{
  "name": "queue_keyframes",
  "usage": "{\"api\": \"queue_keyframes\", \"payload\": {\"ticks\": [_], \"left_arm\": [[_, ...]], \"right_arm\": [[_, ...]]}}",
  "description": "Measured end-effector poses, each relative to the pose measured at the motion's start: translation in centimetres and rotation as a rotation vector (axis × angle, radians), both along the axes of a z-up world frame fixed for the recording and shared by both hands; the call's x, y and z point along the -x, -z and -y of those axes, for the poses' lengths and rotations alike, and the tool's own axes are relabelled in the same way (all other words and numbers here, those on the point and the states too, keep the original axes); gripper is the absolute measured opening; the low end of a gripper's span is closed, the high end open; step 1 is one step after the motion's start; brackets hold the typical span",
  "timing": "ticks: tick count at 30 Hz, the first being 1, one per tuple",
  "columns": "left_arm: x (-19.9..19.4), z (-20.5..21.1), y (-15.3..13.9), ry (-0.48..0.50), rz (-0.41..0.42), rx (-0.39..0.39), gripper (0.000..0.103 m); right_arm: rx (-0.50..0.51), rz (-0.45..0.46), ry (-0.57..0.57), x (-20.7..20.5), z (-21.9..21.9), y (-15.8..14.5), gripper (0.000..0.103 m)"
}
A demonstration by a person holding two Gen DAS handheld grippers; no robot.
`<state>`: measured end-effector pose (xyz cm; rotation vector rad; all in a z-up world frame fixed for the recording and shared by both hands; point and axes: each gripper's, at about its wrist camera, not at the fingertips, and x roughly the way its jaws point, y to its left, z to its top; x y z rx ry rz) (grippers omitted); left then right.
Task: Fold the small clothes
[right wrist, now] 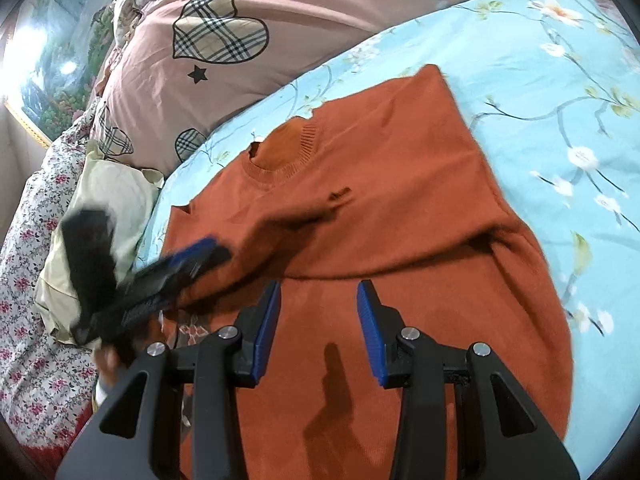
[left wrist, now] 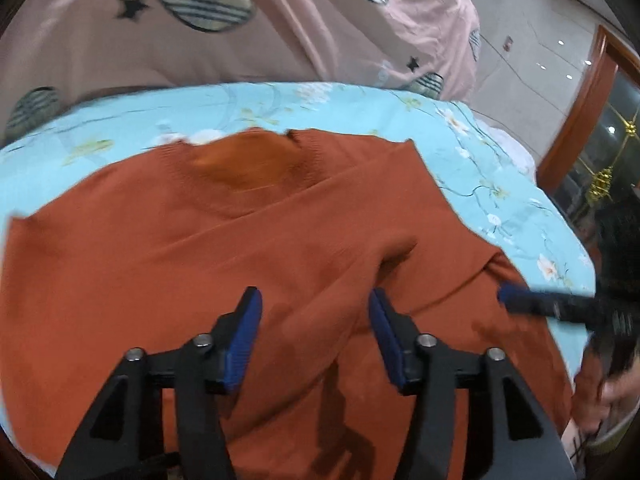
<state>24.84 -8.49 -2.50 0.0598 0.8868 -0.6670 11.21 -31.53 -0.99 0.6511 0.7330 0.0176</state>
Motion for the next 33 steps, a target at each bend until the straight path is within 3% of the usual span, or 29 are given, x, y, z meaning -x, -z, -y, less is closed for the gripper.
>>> {"api": "queue_keyframes", "payload": {"ticks": [3, 7, 10, 13, 15, 16, 17, 21, 24, 26, 28, 30, 33], "left_arm": [[2.4, -4.0, 0.0, -0.088, 0.021, -0.02, 0.057], [5.1, -10.7, 1.1, -0.294, 0.054, -0.097, 0.058], [6.0, -15.1, 2.3, -0.437, 0.018, -0.099, 0.058], [5.9, -17.4, 3.4, -0.504, -0.013, -0.105, 0.058], [5.5, -17.5, 3.7, -0.521, -0.017, -0.138, 0.058], [5.1, -17.3, 3.9, -0.527, -0.019, -0.151, 0.058], [4.7, -17.2, 4.0, -0.53, -0.023, -0.158, 0.058], [2.6, -16.5, 4.5, -0.553, -0.027, -0.176, 0.058], [1.3, -16.7, 4.4, -0.577, -0.008, -0.164, 0.058], [0.5, -16.9, 4.6, -0.609, -0.004, -0.162, 0.058], [0.1, -17.2, 5.3, -0.639, -0.016, -0.154, 0.059], [0.3, -17.0, 5.5, -0.646, 0.009, -0.163, 0.059], [0.6, -16.9, 5.5, -0.666, 0.024, -0.17, 0.06]], "right_arm": [[0.004, 0.008, -0.013, -2.3, 0.1, -0.1, 0.041], [0.001, -0.011, -0.008, -5.3, 0.9, 0.7, 0.041], [-0.014, -0.034, -0.02, -7.8, 1.3, 1.9, 0.041], [-0.039, -0.045, -0.043, -9.9, 0.8, 2.9, 0.041], [-0.055, -0.047, -0.071, -10.7, 0.1, 3.1, 0.039], [-0.055, -0.042, -0.077, -10.7, -0.1, 3.0, 0.02], [-0.057, -0.039, -0.089, -10.6, -0.3, 2.7, 0.013], [-0.032, 0.043, -0.078, -8.6, 0.0, -0.9, 0.011], [-0.033, 0.126, -0.007, -5.9, 2.4, -4.4, 0.011], [0.017, 0.098, 0.071, -4.8, 4.3, -5.4, 0.011], [0.076, 0.014, 0.151, -4.4, 5.9, -4.8, 0.012], [0.007, -0.038, 0.179, -4.5, 7.5, -2.9, 0.017], [-0.041, -0.018, 0.248, -3.3, 8.4, -1.8, 0.022]]}}
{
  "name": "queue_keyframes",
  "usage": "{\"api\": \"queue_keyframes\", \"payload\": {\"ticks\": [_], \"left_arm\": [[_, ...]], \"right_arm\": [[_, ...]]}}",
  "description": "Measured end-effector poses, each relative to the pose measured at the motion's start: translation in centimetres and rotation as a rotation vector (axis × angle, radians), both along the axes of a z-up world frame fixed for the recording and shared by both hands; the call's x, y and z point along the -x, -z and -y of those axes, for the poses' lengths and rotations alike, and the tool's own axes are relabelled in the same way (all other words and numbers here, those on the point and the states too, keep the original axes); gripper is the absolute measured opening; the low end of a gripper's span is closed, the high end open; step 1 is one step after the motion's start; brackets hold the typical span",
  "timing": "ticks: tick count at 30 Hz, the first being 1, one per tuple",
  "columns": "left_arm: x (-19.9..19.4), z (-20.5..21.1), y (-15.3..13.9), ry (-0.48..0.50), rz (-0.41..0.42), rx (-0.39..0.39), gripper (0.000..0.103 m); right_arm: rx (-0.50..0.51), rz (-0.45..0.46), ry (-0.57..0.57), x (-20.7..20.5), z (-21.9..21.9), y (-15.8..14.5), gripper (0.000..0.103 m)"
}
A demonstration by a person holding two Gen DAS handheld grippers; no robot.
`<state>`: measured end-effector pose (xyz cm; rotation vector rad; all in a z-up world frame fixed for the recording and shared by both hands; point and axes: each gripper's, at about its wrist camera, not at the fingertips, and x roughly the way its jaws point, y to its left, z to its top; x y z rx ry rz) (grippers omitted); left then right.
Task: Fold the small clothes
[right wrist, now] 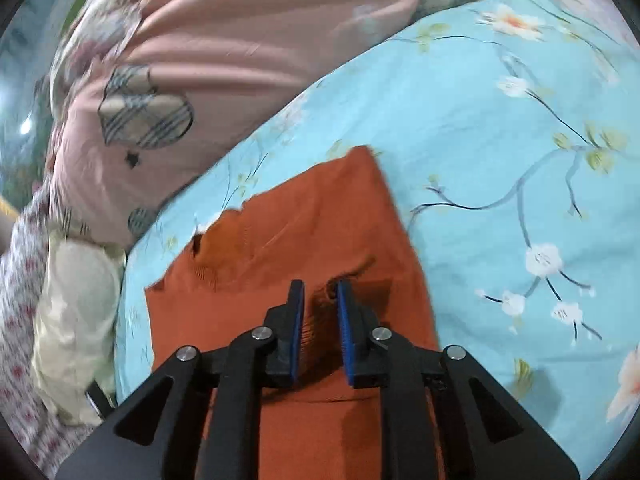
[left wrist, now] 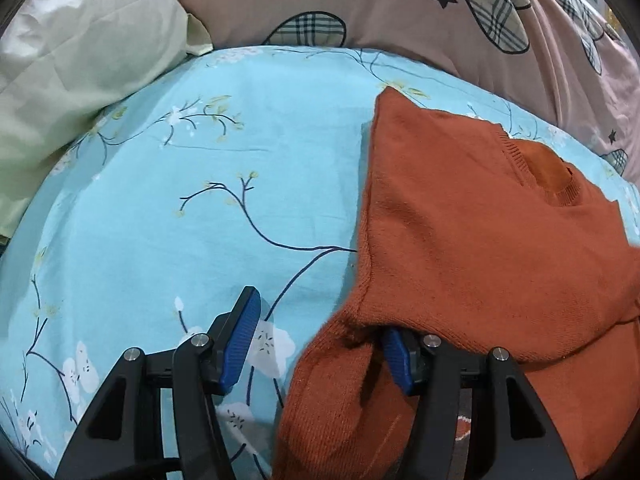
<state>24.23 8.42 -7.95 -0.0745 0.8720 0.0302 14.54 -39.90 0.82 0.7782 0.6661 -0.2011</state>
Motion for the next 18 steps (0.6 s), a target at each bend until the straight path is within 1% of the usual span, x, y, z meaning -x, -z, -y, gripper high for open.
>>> {"api": "queue_keyframes", "payload": {"ticks": [1, 2, 4, 7, 10, 13, 15, 16, 17, 18], "left_arm": [[0.2, -0.1, 0.1, -0.007, 0.002, 0.009, 0.06], [0.2, -0.3, 0.0, -0.012, 0.003, 0.02, 0.06], [0.3, -0.7, 0.0, -0.019, 0.007, 0.048, 0.06], [0.3, -1.0, 0.0, -0.026, 0.013, 0.075, 0.06], [0.3, -1.4, 0.0, -0.04, 0.025, 0.1, 0.06], [0.3, -1.9, 0.1, -0.051, 0.029, 0.135, 0.06], [0.2, -1.9, 0.1, -0.051, 0.029, 0.142, 0.06], [0.2, -2.0, 0.1, -0.05, 0.029, 0.142, 0.06], [0.1, -2.0, 0.2, -0.05, 0.028, 0.142, 0.06], [0.1, -2.0, 0.2, -0.051, 0.029, 0.145, 0.06]], "right_arm": [[0.001, 0.031, 0.016, 0.7, 0.0, 0.2, 0.03], [0.002, 0.042, 0.023, 1.1, 0.1, 0.4, 0.036], [0.006, 0.046, 0.016, 1.4, -0.3, 1.0, 0.038], [0.027, 0.019, -0.029, 1.9, -0.8, 2.0, 0.038], [0.042, -0.01, -0.046, 1.6, -0.9, 2.8, 0.038], [0.072, -0.019, -0.042, 0.7, -0.6, 3.1, 0.042], [0.055, -0.046, -0.072, -0.5, -0.5, 3.7, 0.042], [0.04, -0.06, -0.105, -1.3, -0.6, 4.0, 0.034], [0.048, -0.076, -0.123, -1.7, -0.9, 4.1, 0.005], [0.07, -0.085, -0.127, -1.9, -1.2, 3.8, 0.007]]}}
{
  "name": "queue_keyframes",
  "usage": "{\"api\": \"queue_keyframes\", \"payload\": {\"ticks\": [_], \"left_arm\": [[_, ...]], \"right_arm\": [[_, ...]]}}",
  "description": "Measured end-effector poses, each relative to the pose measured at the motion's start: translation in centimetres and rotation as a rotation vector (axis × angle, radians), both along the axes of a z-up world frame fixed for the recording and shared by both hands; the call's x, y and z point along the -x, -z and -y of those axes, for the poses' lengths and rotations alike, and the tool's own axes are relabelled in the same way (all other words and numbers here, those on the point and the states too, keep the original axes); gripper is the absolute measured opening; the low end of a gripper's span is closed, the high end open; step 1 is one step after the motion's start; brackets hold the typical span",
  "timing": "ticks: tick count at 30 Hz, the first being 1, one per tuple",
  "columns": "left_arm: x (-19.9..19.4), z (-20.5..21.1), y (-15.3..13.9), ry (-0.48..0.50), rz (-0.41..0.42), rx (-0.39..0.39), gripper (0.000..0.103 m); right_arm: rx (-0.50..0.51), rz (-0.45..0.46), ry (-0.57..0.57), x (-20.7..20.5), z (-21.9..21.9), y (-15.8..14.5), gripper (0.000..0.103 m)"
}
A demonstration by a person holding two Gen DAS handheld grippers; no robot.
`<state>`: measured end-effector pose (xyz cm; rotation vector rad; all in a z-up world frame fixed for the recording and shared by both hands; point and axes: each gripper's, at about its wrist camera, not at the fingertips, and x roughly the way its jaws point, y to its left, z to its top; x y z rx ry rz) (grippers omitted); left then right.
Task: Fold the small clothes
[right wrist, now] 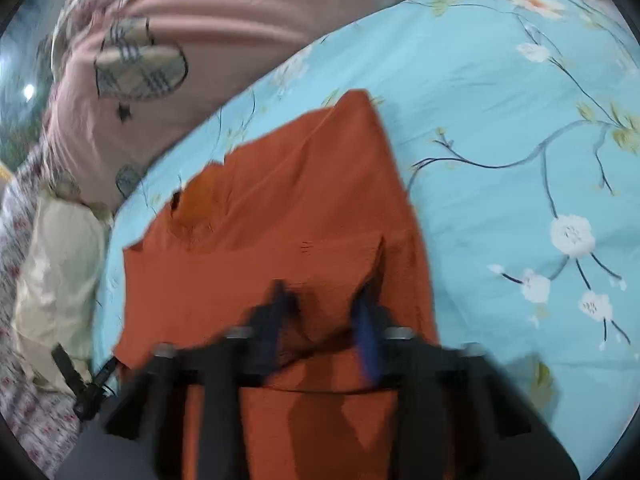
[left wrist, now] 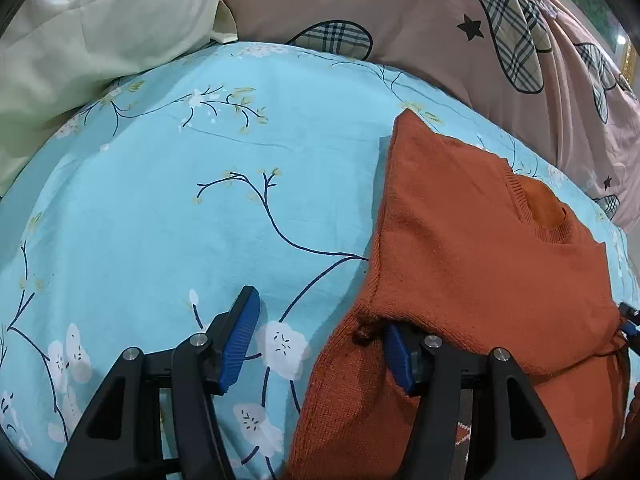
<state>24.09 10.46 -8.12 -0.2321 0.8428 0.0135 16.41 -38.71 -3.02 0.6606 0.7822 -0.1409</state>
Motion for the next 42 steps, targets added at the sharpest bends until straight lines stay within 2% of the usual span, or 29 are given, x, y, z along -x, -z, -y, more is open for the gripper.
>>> {"api": "queue_keyframes", "payload": {"ticks": [4, 7, 9, 10, 11, 13, 15, 16, 17, 18, 19, 21, 23, 24, 26, 28, 31, 36, 38, 42], "left_arm": [[0.0, 0.1, 0.0, 0.0, 0.003, -0.001, 0.061], [0.0, 0.2, 0.0, 0.002, 0.002, -0.01, 0.062], [0.0, 0.1, 0.0, 0.002, 0.003, -0.008, 0.062], [0.1, 0.1, 0.0, 0.001, 0.004, -0.006, 0.062], [0.1, 0.1, 0.0, 0.001, 0.005, -0.006, 0.062], [0.0, 0.2, 0.1, 0.002, 0.005, -0.009, 0.062], [0.0, 0.3, 0.1, 0.002, 0.004, -0.014, 0.062], [0.0, 0.2, 0.1, 0.003, 0.004, -0.015, 0.062], [0.0, 0.2, 0.0, 0.003, 0.004, -0.015, 0.062], [0.1, 0.2, 0.0, 0.003, 0.004, -0.013, 0.062], [0.1, 0.2, 0.0, 0.004, 0.004, -0.013, 0.062], [0.0, 0.1, 0.0, 0.008, 0.001, -0.01, 0.063], [0.2, 0.0, -0.1, 0.011, -0.005, -0.012, 0.063], [0.2, -0.1, -0.2, 0.012, -0.01, -0.012, 0.063], [0.6, -0.3, -0.4, 0.009, -0.03, -0.01, 0.063], [1.5, -0.3, -0.7, 0.005, -0.052, -0.027, 0.063], [3.7, -0.8, -1.3, -0.022, -0.066, -0.025, 0.063], [7.8, -2.1, -2.4, 0.014, -0.069, 0.024, 0.063], [9.5, -2.3, -2.7, 0.05, -0.069, 0.031, 0.064], [12.8, -1.8, -2.5, 0.185, -0.096, 0.055, 0.067]], "right_arm": [[0.032, 0.078, 0.057, 1.5, 0.2, -2.5, 0.007], [0.084, 0.005, 0.077, 1.0, 0.1, -1.6, 0.009], [0.174, -0.08, 0.145, 1.1, 0.1, -1.1, 0.009], [0.206, -0.079, 0.191, 1.8, 0.1, -1.5, 0.01], [0.196, -0.05, 0.203, 2.4, 0.0, -1.8, 0.011], [0.171, 0.035, 0.161, 3.2, -1.3, -3.0, 0.011], [0.176, 0.09, 0.036, 2.7, -3.8, -3.7, 0.013], [0.16, 0.088, -0.037, 1.9, -4.9, -3.5, 0.016], [0.15, 0.063, -0.074, 1.0, -5.4, -3.0, 0.022], [0.155, -0.008, -0.097, -0.1, -5.7, -2.0, 0.023], [0.182, -0.087, -0.069, -1.1, -5.5, -0.8, 0.023], [0.183, -0.139, 0.024, -1.3, -3.7, 0.6, 0.018], [0.104, -0.093, 0.08, 0.1, -2.2, 0.3, 0.022], [0.107, -0.07, 0.099, 1.1, -2.0, -0.4, 0.023], [0.156, -0.03, 0.093, 3.0, -2.4, -1.9, 0.036], [0.158, 0.002, 0.074, 4.7, -2.8, -2.9, 0.043], [0.15, 0.026, 0.061, 7.8, -3.3, -3.6, 0.044], [0.141, 0.004, 0.047, 12.4, -4.1, -2.3, 0.047], [0.138, -0.004, 0.045, 14.0, -4.1, -1.8, 0.048], [0.104, 0.004, 0.034, 17.1, -3.4, -0.7, 0.049]]}}
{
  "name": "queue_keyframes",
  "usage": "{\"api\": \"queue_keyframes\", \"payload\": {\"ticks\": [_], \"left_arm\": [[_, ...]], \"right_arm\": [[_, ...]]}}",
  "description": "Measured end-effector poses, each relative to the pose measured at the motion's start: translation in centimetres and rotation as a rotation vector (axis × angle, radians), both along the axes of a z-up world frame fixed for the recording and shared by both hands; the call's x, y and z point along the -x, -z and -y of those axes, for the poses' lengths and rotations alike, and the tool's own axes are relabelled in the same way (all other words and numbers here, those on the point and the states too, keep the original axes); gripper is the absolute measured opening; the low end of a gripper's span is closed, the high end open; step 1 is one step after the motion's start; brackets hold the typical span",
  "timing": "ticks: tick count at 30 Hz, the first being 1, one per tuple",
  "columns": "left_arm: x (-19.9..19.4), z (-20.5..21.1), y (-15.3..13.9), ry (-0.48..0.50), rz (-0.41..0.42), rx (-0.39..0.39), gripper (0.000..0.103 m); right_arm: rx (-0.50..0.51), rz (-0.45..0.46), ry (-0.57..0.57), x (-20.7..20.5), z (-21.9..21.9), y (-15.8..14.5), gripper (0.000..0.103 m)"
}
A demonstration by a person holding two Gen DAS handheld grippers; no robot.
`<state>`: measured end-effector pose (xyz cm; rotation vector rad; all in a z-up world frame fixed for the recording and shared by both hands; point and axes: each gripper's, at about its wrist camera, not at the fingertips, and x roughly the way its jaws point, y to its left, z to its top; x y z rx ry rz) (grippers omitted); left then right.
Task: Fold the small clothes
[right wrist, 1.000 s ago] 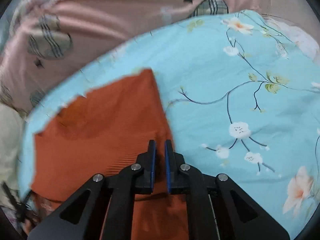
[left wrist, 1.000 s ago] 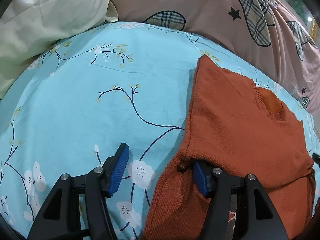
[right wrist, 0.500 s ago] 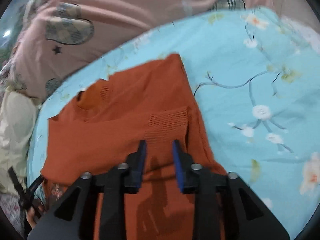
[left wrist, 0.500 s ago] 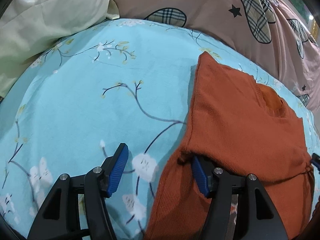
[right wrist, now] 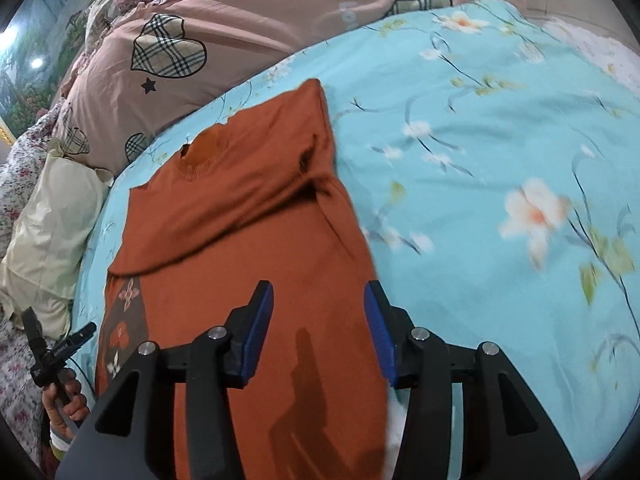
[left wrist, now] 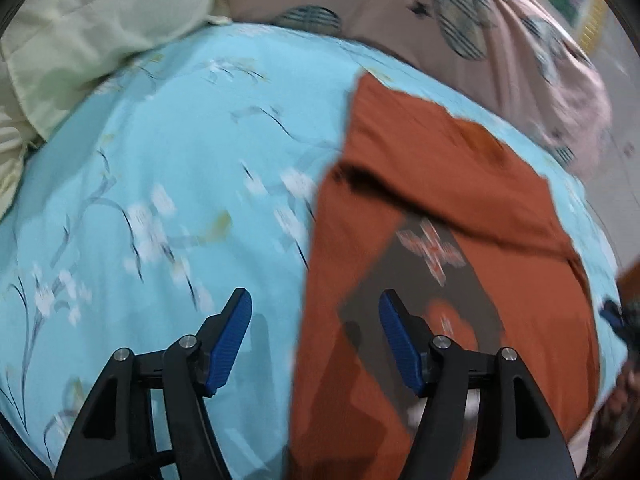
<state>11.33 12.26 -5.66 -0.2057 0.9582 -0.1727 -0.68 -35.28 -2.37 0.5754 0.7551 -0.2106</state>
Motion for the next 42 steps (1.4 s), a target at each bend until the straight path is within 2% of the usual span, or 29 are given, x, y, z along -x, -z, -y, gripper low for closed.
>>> {"api": "queue_keyframes", "payload": {"ticks": [4, 6, 7, 10, 15, 21, 23, 29, 33, 34, 35, 36, 37, 39, 42], "left_arm": [[3.4, 0.6, 0.9, 0.109, -0.028, 0.009, 0.069], [4.9, 0.7, 1.3, 0.156, -0.039, 0.026, 0.071], [5.9, 0.8, 1.3, 0.179, -0.04, 0.03, 0.071], [8.4, 1.2, 1.2, 0.25, -0.035, 0.05, 0.071], [12.3, 1.5, 1.9, 0.332, -0.038, 0.059, 0.071], [15.1, 1.2, 2.7, 0.398, -0.078, 0.102, 0.068], [15.0, 1.2, 3.5, 0.399, -0.106, 0.115, 0.054], [14.5, 0.3, 3.4, 0.367, -0.114, 0.197, 0.053], [14.0, -0.2, 3.4, 0.36, -0.124, 0.213, 0.048], [14.0, -0.3, 3.3, 0.359, -0.122, 0.215, 0.044], [14.0, -0.3, 3.2, 0.358, -0.113, 0.209, 0.035], [14.1, -0.2, 3.3, 0.354, -0.108, 0.195, 0.027], [14.0, -0.2, 3.4, 0.349, -0.108, 0.179, 0.009], [14.1, -0.3, 3.7, 0.347, -0.107, 0.179, 0.006], [14.6, -0.2, 2.7, 0.343, -0.067, 0.16, 0.005]], "right_arm": [[-0.008, -0.025, 0.003, 2.7, 0.9, 1.6, 0.051], [-0.057, -0.029, -0.013, 3.7, 1.3, 2.4, 0.051], [-0.106, -0.014, -0.047, 4.5, 1.2, 2.9, 0.051], [-0.17, 0.022, -0.165, 6.2, -0.4, 3.3, 0.051], [-0.179, 0.038, -0.331, 9.0, -4.2, 4.0, 0.051], [-0.216, 0.091, -0.417, 11.3, -6.3, 4.9, 0.053], [-0.219, 0.099, -0.431, 11.4, -6.8, 5.2, 0.053], [-0.211, 0.081, -0.451, 11.4, -7.5, 5.8, 0.052], [-0.236, 0.1, -0.424, 11.5, -7.1, 6.1, 0.048], [-0.233, 0.103, -0.417, 11.5, -7.1, 6.1, 0.043], [-0.221, 0.102, -0.41, 11.5, -7.1, 6.1, 0.032], [-0.21, 0.099, -0.404, 11.5, -7.2, 6.1, 0.025], [-0.202, 0.091, -0.397, 11.4, -7.2, 6.2, 0.013], [-0.201, 0.088, -0.388, 11.5, -7.0, 6.2, 0.012], [-0.217, 0.13, -0.389, 12.0, -6.9, 5.2, 0.01]]}}
